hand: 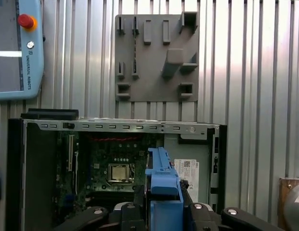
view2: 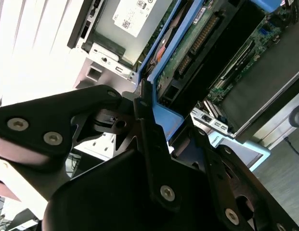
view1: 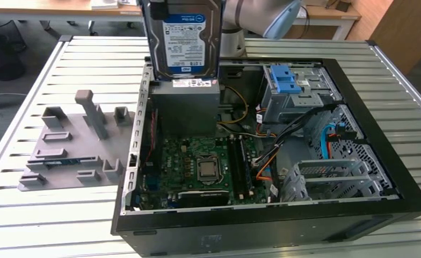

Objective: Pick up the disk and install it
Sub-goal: 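Pick up the disk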

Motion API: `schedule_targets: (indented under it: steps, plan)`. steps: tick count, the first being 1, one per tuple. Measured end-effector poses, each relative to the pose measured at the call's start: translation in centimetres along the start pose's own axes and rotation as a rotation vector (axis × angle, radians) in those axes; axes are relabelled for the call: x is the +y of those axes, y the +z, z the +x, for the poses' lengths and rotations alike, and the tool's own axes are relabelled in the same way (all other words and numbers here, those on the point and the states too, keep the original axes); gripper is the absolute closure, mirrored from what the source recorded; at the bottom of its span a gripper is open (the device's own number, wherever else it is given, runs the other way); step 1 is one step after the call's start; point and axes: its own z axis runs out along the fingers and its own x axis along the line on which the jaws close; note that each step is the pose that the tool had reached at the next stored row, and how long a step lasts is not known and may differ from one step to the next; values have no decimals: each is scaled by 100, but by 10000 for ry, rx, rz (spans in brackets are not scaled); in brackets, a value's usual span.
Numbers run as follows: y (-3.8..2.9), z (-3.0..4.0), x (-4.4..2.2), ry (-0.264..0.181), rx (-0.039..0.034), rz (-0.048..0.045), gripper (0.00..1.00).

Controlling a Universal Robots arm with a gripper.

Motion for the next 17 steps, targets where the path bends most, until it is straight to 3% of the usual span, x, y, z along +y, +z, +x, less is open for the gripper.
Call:
schedule_targets:
  steps: [13,17]
  plan:
    - [36,7,-416,0,0,0,64]
    - [48,9,-488,0,-2,1,64]
